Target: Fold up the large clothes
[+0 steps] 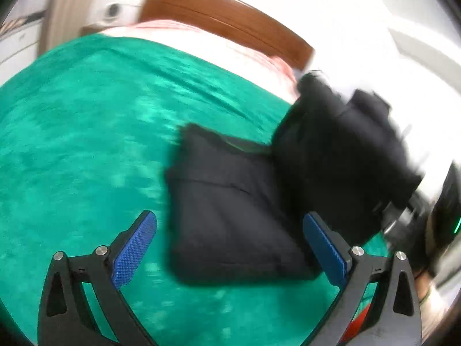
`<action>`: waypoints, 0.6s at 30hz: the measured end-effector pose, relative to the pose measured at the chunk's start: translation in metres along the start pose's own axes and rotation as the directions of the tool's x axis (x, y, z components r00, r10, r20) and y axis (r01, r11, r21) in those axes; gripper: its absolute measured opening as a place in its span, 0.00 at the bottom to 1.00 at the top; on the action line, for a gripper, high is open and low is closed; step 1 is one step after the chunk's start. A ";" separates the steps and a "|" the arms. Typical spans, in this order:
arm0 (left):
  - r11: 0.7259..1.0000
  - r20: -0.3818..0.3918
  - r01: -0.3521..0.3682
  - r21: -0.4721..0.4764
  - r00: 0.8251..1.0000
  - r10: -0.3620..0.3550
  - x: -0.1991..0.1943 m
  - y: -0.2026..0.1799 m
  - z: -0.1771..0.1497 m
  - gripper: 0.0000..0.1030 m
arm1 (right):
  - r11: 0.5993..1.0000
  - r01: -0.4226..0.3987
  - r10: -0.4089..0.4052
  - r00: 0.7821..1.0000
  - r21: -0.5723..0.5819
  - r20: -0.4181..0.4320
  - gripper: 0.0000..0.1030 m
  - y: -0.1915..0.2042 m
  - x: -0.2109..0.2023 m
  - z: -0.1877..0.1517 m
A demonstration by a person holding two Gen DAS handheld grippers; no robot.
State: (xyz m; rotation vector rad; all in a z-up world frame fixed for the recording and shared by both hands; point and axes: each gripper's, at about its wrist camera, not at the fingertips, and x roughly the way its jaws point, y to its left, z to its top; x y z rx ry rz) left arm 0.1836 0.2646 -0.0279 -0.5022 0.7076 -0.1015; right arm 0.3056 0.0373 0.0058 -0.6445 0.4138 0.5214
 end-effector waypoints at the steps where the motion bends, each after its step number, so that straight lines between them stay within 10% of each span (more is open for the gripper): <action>1: 1.000 0.010 -0.005 -0.021 1.000 0.005 -0.003 0.011 0.002 0.99 | 0.997 0.001 -0.002 1.000 -0.075 -0.010 0.32 0.026 0.011 0.003; 7: 0.996 0.061 0.013 -0.090 0.998 -0.007 -0.036 0.039 0.024 0.98 | 0.918 0.031 -0.045 0.999 -0.395 -0.025 0.33 0.139 0.058 -0.001; 14: 0.984 0.029 0.152 0.087 0.987 -0.155 -0.012 -0.028 0.082 0.99 | 0.899 0.071 -0.088 0.996 -0.433 -0.020 0.40 0.144 0.063 -0.009; 18: 0.974 -0.071 -0.029 0.223 0.996 0.046 0.066 -0.066 0.098 0.98 | 0.901 0.037 -0.044 0.999 -0.431 -0.008 0.66 0.151 0.044 -0.013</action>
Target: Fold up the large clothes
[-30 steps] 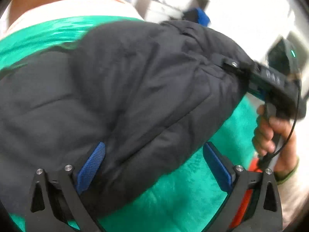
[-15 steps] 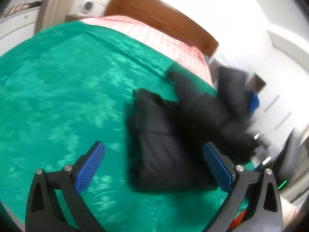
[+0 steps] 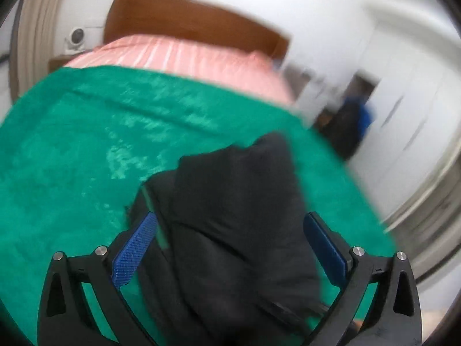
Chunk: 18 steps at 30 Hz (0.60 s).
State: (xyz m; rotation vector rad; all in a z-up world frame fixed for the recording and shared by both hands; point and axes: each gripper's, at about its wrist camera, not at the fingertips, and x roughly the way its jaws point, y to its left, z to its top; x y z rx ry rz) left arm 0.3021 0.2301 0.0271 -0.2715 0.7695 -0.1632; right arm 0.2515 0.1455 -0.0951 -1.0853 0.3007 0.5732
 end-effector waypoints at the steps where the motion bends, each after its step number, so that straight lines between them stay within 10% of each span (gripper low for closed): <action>1: 0.999 -0.045 -0.051 -0.015 0.998 0.050 0.023 0.007 0.002 0.99 | 1.000 -0.019 0.018 1.000 0.013 0.012 0.69 0.000 -0.009 -0.001; 8: 0.960 -0.114 -0.033 -0.277 0.993 0.001 0.079 0.091 -0.033 1.00 | 0.865 -0.250 0.199 0.967 0.434 0.160 0.84 -0.059 -0.083 -0.052; 18: 0.948 -0.122 -0.113 -0.297 0.989 0.080 0.104 0.129 -0.069 1.00 | 0.517 -0.167 0.234 0.971 0.840 0.049 0.84 -0.126 -0.044 -0.140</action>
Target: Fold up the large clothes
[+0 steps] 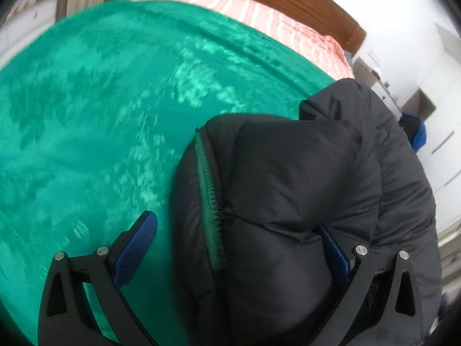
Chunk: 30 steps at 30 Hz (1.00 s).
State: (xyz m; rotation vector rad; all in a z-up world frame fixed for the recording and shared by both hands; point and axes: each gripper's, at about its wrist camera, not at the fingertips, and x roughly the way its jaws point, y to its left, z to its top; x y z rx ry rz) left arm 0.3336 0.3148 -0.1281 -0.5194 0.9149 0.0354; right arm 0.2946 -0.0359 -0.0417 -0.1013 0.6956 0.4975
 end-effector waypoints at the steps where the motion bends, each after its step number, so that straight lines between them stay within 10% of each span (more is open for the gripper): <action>1: 1.000 -0.005 0.007 -0.011 1.000 -0.007 0.004 0.003 0.001 1.00 | 1.000 -0.010 0.010 1.000 0.022 -0.016 0.84 -0.003 -0.003 -0.006; 15: 0.992 0.064 0.123 -0.025 0.991 -0.121 -0.080 -0.004 -0.006 1.00 | 0.993 -0.047 0.053 0.998 0.109 -0.047 0.84 -0.007 -0.034 -0.044; 24: 0.997 0.096 0.045 -0.056 0.995 -0.040 -0.132 0.044 -0.080 1.00 | 0.994 -0.096 0.098 0.994 -0.044 0.045 0.88 0.023 0.023 0.092; 30: 0.997 0.036 -0.006 -0.079 0.999 0.008 -0.124 0.057 -0.120 1.00 | 0.996 0.087 -0.085 0.995 0.024 -0.050 0.90 0.066 0.145 0.141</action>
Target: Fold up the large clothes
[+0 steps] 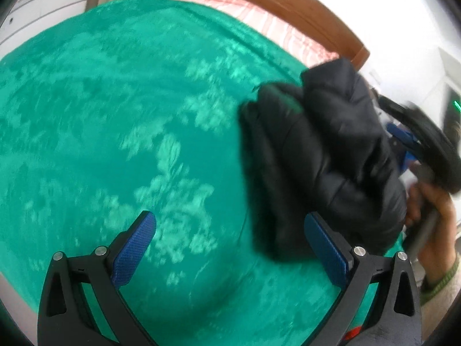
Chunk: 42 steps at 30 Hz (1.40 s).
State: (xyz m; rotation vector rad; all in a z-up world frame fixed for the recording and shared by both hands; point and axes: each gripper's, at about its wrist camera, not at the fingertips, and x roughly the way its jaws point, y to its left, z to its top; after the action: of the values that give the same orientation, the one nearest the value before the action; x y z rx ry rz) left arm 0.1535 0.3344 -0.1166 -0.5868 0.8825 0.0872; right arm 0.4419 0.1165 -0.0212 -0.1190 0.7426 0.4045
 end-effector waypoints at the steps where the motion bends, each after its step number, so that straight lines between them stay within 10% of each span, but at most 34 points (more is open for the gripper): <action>1: 1.000 -0.008 -0.007 -0.002 1.000 0.007 0.001 0.001 -0.004 1.00 | 0.998 0.043 -0.044 0.999 -0.048 -0.018 0.91 0.012 0.013 -0.006; 7: 0.999 -0.007 -0.037 0.008 0.999 0.037 -0.001 0.014 -0.007 1.00 | 0.936 0.202 -0.169 0.976 -0.287 0.139 0.95 0.061 0.038 -0.058; 31: 0.946 0.058 -0.284 0.158 0.959 0.278 0.003 0.007 0.002 1.00 | 0.953 0.136 -0.110 0.988 -0.272 0.108 0.96 0.039 0.062 -0.066; 36: 0.999 0.004 0.000 0.048 1.000 0.000 -0.002 0.011 0.024 0.99 | 0.951 0.129 -0.124 0.992 -0.282 0.037 0.96 0.045 0.062 -0.055; 42: 0.961 0.030 0.278 -0.004 0.960 -0.278 -0.016 -0.022 0.083 0.99 | 0.989 -0.056 0.047 0.997 -0.135 -0.069 0.95 0.018 0.004 -0.012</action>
State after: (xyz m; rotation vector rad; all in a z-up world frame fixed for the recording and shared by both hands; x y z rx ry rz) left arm 0.2086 0.3619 -0.0542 -0.7102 0.7638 -0.1550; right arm 0.4298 0.1318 -0.0319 -0.2436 0.7832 0.5025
